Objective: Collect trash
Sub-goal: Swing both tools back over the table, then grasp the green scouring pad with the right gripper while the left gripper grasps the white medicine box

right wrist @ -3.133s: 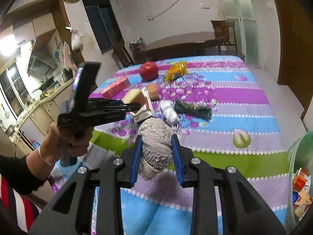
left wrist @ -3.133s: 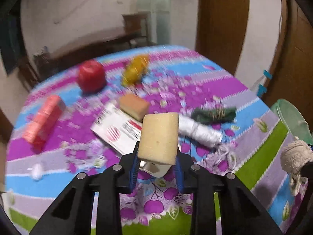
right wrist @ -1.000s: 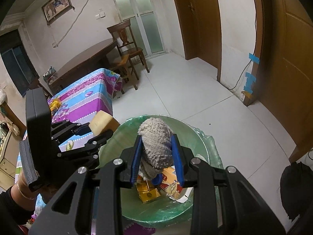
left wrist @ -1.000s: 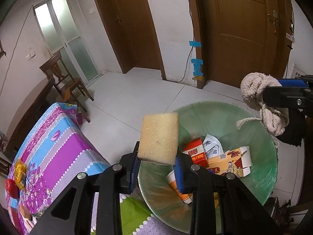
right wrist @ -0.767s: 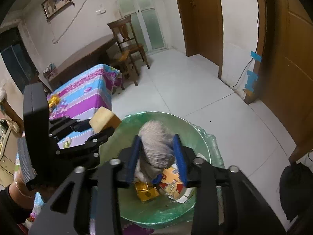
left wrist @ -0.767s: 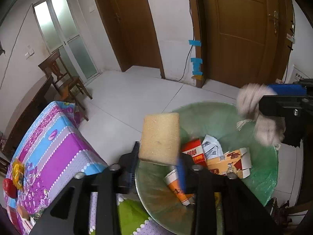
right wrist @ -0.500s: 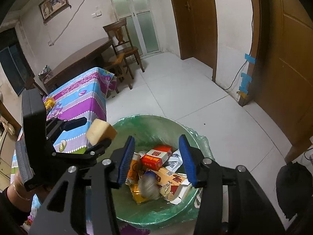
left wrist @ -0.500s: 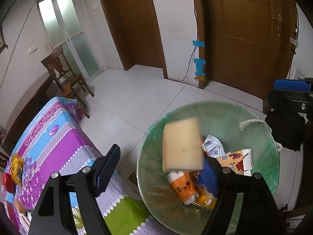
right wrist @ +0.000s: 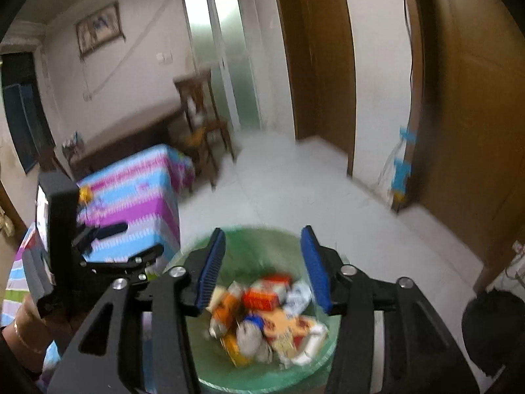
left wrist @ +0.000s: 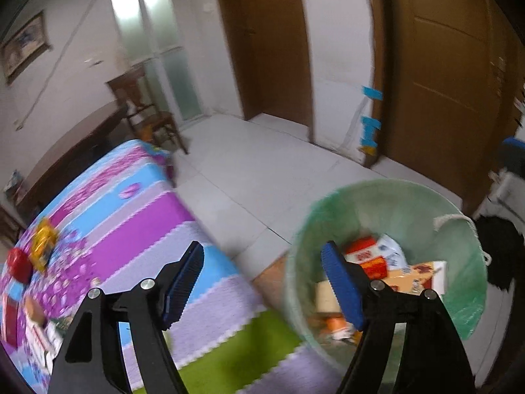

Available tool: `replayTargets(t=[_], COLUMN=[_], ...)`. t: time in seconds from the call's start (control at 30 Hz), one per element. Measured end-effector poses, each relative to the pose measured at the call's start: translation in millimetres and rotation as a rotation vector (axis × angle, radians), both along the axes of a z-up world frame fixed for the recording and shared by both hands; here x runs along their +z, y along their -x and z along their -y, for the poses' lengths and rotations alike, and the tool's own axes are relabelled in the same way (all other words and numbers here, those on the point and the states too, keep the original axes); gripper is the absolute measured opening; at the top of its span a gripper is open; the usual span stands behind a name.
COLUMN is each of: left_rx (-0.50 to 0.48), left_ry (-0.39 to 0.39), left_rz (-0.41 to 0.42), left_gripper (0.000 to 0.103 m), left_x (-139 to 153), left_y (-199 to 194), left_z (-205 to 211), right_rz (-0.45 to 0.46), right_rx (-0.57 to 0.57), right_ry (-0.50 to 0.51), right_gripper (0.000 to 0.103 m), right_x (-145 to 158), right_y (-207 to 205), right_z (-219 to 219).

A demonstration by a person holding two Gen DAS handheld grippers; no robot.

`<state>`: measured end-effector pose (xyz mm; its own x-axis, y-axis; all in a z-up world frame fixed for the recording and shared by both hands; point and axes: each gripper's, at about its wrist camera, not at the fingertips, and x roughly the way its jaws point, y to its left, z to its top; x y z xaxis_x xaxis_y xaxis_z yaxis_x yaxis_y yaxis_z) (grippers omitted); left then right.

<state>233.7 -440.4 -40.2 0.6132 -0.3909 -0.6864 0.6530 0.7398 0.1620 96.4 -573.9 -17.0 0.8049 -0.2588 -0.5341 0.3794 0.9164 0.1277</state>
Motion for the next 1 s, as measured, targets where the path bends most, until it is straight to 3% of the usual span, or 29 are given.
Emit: replayTargets(t=[0.1,0.2,0.3,0.4,0.47,0.63,0.73,0.83,1.0], left_rx=[0.093,0.181,0.290,0.412,0.496,0.659,0.793,0.844,0.870], left_ry=[0.035,0.068,0.099,0.129,0.140,0.102,0.151,0.209,0.131], left_rz=[0.034,0.052,0.050,0.028,0.017,0.000,-0.088,-0.205,-0.253], left_gripper=[0.076,0.076,0.080,0.083,0.090,0.094,0.098,0.098,0.098], left_x=[6,14,21,26,28,27,22,7,-17], left_y=[-9,-17,-29,-43,-51,-75,-97,-118,-143], left_z=[-33,-73,-124,-186,-230,-315,-363,-388,-389], right_rz=[0.122,0.189,0.247,0.248,0.238,0.189,0.126,0.010,-0.095], right_rx=[-0.006,0.019,0.071,0.130,0.187,0.316,0.408,0.574,0.869], right_ry=[0.093,0.138,0.136,0.102,0.081,0.103,0.118,0.115,0.141], right_gripper=[0.074,0.082,0.087,0.089,0.090,0.098,0.098,0.098,0.098], right_x=[4,1,-7,-11,-16,-23,-27,-30,-33], right_y=[7,5,-5,-24,-41,-78,-102,-138,-178], right_z=[-32,-56,-80,-94,-106,-138,-161,-183,-221])
